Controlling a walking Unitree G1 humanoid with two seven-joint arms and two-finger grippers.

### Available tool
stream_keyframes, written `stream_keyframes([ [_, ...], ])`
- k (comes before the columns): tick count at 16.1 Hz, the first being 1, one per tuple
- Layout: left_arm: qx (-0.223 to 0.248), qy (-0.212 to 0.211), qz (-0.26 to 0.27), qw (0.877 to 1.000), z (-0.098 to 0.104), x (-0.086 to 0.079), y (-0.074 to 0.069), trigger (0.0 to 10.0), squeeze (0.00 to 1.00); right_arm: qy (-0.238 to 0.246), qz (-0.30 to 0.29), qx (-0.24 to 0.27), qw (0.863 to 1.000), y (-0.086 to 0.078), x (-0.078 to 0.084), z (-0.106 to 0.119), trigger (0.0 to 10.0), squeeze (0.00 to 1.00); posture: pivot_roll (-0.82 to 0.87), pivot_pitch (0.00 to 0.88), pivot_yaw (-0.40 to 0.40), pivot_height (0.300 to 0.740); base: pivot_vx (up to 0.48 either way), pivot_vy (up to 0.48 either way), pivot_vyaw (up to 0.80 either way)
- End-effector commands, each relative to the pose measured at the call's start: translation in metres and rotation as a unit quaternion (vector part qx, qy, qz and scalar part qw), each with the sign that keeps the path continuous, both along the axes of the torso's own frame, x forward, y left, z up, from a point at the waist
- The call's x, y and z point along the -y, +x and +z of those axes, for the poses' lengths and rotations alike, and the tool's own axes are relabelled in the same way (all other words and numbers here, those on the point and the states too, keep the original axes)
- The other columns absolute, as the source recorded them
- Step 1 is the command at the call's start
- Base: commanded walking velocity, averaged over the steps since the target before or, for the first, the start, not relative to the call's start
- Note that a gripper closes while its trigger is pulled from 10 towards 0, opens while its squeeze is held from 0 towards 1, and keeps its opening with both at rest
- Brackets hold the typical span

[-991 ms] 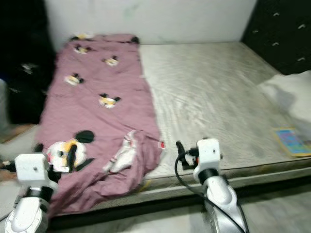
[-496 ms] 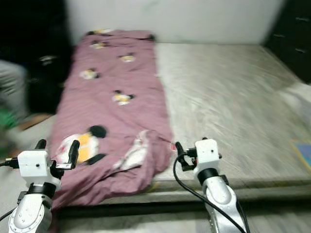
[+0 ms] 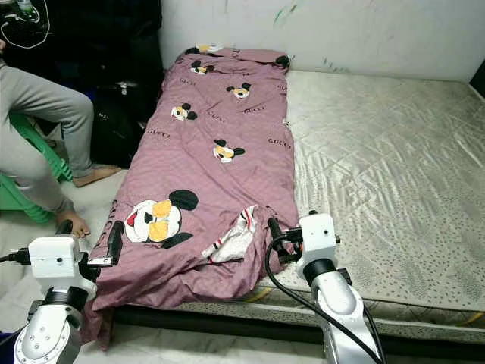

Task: Clean up the room

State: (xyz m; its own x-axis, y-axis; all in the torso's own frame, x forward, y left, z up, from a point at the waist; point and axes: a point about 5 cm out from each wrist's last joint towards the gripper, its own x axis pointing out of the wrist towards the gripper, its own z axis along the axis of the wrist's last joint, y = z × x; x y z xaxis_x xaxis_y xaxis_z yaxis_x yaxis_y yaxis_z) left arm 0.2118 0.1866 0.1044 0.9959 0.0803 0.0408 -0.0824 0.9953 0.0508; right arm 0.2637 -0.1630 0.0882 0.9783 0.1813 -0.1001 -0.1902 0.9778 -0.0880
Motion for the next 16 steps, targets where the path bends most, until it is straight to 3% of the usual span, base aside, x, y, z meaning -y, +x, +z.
stream_keyframes([
  [1, -0.008, 0.004, 0.002, 1.000, -0.0019, -0.0010, -0.0001, 10.0, 0.00, -0.003, -0.004, -0.006, 1.000, -0.0012, 0.0029, -0.0022, 10.0, 0.00, 0.03, 0.050, -0.026, 0.740, 0.000, 0.000, 0.00],
  [14, -0.007, -0.004, -0.001, 1.000, -0.0015, 0.0007, 0.0028, 10.0, 0.00, 0.001, -0.006, -0.009, 1.000, 0.0011, 0.0022, -0.0029, 10.0, 0.00, 0.02, 0.049, -0.025, 0.740, 0.000, 0.000, 0.00],
  [16, -0.006, -0.021, -0.005, 1.000, -0.0009, 0.0032, 0.0073, 10.0, 0.00, 0.007, -0.010, -0.015, 1.000, 0.0042, 0.0015, -0.0039, 10.0, 0.00, 0.02, 0.049, -0.025, 0.740, 0.000, 0.000, -0.80],
])
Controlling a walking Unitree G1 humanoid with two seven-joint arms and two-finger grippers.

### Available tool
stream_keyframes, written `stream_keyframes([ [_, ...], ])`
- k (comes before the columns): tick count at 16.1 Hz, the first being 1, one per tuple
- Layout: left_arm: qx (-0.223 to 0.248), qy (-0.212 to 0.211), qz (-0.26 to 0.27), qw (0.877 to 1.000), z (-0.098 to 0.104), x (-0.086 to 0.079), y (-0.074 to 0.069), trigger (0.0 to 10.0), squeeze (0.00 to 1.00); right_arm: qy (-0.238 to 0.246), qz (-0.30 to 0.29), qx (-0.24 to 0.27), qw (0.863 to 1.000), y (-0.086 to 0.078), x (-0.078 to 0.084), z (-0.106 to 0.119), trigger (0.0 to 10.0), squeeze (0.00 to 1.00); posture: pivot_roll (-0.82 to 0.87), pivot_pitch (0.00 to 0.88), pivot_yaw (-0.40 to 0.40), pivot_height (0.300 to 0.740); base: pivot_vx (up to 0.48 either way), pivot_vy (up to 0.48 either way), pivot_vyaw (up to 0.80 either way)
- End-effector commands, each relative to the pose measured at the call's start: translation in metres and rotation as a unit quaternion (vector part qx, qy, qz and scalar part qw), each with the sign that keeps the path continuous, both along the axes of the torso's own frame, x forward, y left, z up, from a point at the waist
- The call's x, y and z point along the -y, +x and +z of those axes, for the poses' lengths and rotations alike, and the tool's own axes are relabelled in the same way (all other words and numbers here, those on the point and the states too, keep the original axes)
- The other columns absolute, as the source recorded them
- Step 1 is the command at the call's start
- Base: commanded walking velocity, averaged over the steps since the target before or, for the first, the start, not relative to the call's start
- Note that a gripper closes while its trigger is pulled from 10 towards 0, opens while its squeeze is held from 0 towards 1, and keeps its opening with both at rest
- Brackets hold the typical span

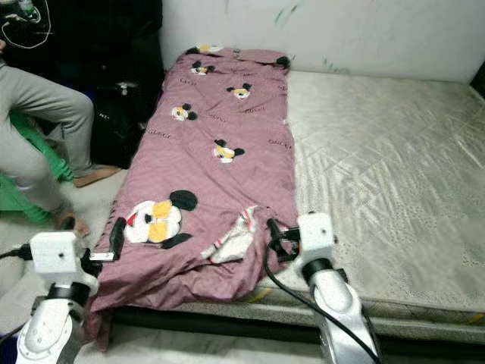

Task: Clean up the room

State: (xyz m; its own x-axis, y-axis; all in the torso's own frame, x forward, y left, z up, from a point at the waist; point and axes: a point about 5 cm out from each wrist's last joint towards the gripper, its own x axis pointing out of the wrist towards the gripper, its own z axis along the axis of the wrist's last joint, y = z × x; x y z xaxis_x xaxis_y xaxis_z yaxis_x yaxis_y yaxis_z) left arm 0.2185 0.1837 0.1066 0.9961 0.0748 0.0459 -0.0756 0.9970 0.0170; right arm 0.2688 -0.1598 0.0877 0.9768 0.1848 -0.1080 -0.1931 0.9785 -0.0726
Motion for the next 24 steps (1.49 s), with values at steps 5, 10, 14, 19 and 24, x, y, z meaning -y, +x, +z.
stream_keyframes([
  [5, -0.008, -0.011, -0.009, 1.000, -0.0025, 0.0015, 0.0014, 10.0, 0.00, -0.001, -0.010, -0.008, 1.000, -0.0003, 0.0045, -0.0031, 10.0, 0.00, 0.02, 0.047, -0.025, 0.740, 0.108, 0.000, -0.32],
  [10, -0.010, -0.012, -0.013, 1.000, -0.0028, 0.0025, 0.0017, 10.0, 0.00, -0.003, -0.009, -0.010, 1.000, 0.0000, 0.0047, -0.0045, 10.0, 0.00, 0.02, 0.049, -0.026, 0.740, 0.291, 0.000, 0.00],
  [14, -0.012, -0.012, -0.016, 1.000, -0.0036, 0.0028, 0.0019, 10.0, 0.00, -0.001, -0.011, -0.014, 1.000, 0.0000, 0.0047, -0.0056, 10.0, 0.00, 0.02, 0.051, -0.025, 0.740, 0.317, 0.000, -0.13],
  [19, -0.013, -0.013, -0.019, 1.000, -0.0041, 0.0036, 0.0020, 10.0, 0.00, -0.001, -0.011, -0.014, 1.000, 0.0002, 0.0047, -0.0059, 10.0, 0.00, 0.02, 0.051, -0.025, 0.740, 0.334, 0.000, -0.50],
  [24, -0.018, -0.013, -0.014, 1.000, -0.0054, 0.0034, 0.0014, 10.0, 0.00, -0.002, -0.010, -0.016, 1.000, -0.0002, 0.0046, -0.0069, 10.0, 0.00, 0.02, 0.054, -0.025, 0.740, 0.056, 0.000, 0.00],
])
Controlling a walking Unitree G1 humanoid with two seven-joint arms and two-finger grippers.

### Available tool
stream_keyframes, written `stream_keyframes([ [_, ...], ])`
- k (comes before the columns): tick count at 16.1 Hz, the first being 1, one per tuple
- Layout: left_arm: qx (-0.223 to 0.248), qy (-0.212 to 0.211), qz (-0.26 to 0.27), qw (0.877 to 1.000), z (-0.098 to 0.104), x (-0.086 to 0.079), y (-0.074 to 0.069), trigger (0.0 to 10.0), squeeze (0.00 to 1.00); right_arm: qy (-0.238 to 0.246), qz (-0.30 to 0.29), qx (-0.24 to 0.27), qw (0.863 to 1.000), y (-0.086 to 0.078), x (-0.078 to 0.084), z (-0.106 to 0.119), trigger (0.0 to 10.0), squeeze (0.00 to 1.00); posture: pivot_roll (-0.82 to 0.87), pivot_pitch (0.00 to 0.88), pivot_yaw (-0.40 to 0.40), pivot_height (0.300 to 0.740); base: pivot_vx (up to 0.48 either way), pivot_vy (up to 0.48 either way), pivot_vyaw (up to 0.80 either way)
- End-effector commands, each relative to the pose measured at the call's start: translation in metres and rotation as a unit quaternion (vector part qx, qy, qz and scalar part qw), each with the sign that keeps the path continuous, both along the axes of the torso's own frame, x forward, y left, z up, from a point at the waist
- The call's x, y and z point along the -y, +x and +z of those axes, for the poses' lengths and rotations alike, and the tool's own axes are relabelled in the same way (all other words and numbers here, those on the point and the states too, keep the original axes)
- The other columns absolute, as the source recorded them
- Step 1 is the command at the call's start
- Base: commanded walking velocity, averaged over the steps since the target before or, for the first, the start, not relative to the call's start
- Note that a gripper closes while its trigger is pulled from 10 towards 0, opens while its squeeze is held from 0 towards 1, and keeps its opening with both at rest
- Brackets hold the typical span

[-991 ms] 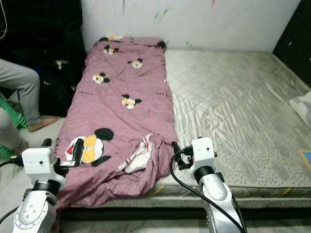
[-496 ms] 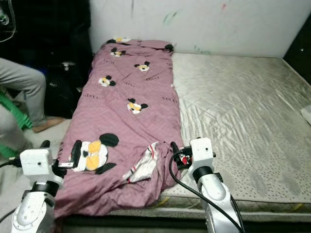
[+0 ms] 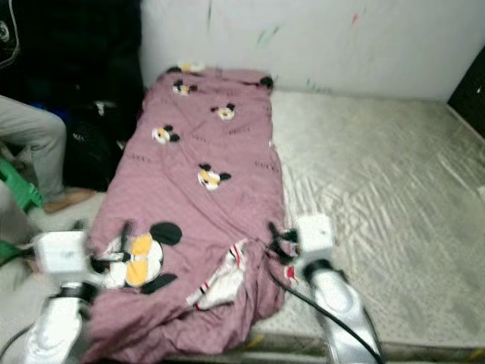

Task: Clean up the room

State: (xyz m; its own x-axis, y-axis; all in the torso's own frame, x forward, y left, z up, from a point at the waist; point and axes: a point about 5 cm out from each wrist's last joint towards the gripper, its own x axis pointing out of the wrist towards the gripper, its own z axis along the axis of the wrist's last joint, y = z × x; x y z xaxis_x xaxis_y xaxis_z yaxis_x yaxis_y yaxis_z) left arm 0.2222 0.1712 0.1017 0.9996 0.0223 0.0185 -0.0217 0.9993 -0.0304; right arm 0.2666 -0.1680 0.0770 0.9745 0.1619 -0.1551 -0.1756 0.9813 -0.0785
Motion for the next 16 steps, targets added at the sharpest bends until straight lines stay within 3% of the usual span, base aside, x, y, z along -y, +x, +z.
stream_keyframes([
  [1, -0.006, 0.011, 0.013, 1.000, -0.0009, -0.0091, -0.0022, 10.0, 0.00, 0.005, 0.001, 0.007, 1.000, 0.0022, -0.0037, 0.0034, 10.0, 0.00, 0.02, 0.054, -0.025, 0.740, 0.000, 0.000, 0.00],
  [3, -0.007, 0.010, 0.012, 1.000, -0.0014, -0.0088, -0.0023, 10.0, 0.00, 0.003, 0.002, 0.004, 1.000, 0.0023, -0.0036, 0.0025, 10.0, 0.00, 0.03, 0.054, -0.027, 0.740, 0.000, 0.000, 0.00],
  [10, -0.012, 0.003, 0.019, 1.000, -0.0033, -0.0085, -0.0031, 10.0, 0.00, 0.004, 0.004, 0.001, 1.000, 0.0026, -0.0034, 0.0014, 10.0, 0.00, 0.02, 0.050, -0.032, 0.740, 0.000, 0.000, -0.78],
  [16, -0.015, 0.003, 0.028, 0.999, -0.0037, -0.0103, -0.0044, 10.0, 0.00, 0.006, 0.019, 0.004, 1.000, 0.0027, -0.0064, 0.0033, 10.0, 0.00, 0.03, 0.068, -0.037, 0.740, 0.000, 0.000, 0.00],
])
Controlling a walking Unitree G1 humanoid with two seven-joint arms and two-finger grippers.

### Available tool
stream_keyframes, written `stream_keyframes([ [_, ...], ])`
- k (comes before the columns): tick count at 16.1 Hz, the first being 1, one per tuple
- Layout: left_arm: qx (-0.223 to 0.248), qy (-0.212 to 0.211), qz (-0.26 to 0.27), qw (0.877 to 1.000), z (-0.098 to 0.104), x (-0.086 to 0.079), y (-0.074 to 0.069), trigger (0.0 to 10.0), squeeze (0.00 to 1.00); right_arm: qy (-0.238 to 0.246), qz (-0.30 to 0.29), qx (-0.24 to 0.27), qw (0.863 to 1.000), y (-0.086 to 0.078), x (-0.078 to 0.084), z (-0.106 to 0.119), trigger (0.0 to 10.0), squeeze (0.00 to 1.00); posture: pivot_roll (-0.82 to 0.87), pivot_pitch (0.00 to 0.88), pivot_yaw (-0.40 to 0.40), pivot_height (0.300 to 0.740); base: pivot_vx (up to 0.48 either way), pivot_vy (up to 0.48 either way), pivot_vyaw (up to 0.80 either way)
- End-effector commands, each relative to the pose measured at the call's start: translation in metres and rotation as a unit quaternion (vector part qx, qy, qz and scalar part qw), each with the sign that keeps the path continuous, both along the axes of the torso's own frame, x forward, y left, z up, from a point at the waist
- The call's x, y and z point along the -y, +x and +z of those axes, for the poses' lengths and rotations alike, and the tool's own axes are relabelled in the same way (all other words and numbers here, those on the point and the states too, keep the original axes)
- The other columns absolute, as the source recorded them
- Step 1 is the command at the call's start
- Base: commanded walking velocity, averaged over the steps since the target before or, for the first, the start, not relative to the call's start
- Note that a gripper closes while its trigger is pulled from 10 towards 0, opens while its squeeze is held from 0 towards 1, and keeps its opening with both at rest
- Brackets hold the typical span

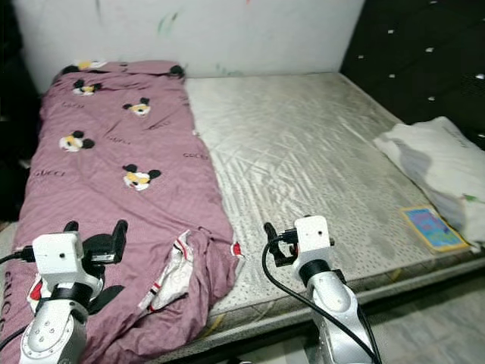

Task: Clean up the room

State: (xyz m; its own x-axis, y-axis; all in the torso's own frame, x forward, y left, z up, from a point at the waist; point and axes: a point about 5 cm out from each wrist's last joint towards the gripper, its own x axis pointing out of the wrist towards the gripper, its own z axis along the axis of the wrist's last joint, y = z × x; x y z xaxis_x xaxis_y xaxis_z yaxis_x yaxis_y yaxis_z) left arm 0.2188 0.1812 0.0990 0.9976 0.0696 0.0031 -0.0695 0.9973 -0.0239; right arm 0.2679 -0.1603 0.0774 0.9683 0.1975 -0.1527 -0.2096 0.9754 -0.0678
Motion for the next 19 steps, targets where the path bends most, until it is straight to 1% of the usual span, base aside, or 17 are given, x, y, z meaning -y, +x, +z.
stream_keyframes([
  [1, -0.007, 0.000, 0.004, 1.000, -0.0010, -0.0003, -0.0010, 10.0, 0.00, 0.001, 0.001, 0.004, 1.000, 0.0013, 0.0013, 0.0029, 10.0, 0.00, 0.03, 0.068, -0.037, 0.740, 0.000, 0.000, 0.00],
  [4, -0.008, -0.001, 0.007, 1.000, -0.0010, -0.0010, -0.0014, 10.0, 0.00, 0.003, 0.002, 0.004, 1.000, 0.0011, 0.0012, 0.0030, 10.0, 0.00, 0.03, 0.068, -0.037, 0.740, 0.000, 0.000, 0.00],
  [5, -0.015, -0.006, 0.015, 1.000, -0.0019, -0.0039, -0.0031, 10.0, 0.00, 0.005, 0.004, 0.001, 1.000, -0.0011, 0.0002, 0.0020, 10.0, 0.00, 0.03, 0.101, -0.035, 0.735, 0.000, 0.000, 0.00],
  [6, -0.017, -0.007, 0.016, 1.000, -0.0021, -0.0046, -0.0036, 10.0, 0.00, 0.006, 0.005, 0.000, 1.000, -0.0017, 0.0000, 0.0018, 10.0, 0.00, 0.03, 0.101, -0.035, 0.730, 0.000, 0.000, 0.00],
  [12, -0.022, -0.012, 0.020, 0.999, -0.0027, -0.0051, -0.0042, 10.0, 0.00, 0.004, 0.010, -0.002, 1.000, -0.0020, -0.0004, 0.0014, 10.0, 0.00, 0.03, 0.113, -0.038, 0.675, 0.000, 0.000, 0.00],
  [18, -0.023, -0.009, 0.018, 1.000, -0.0023, -0.0051, -0.0031, 10.0, 0.00, 0.004, 0.013, 0.000, 1.000, -0.0008, -0.0015, 0.0016, 10.0, 0.00, 0.03, 0.111, -0.037, 0.605, 0.000, 0.000, 0.00],
  [19, -0.022, -0.009, 0.018, 1.000, -0.0019, -0.0049, -0.0027, 10.0, 0.00, 0.003, 0.012, 0.000, 1.000, -0.0006, -0.0014, 0.0016, 10.0, 0.00, 0.03, 0.111, -0.037, 0.601, 0.000, 0.000, 0.00],
])
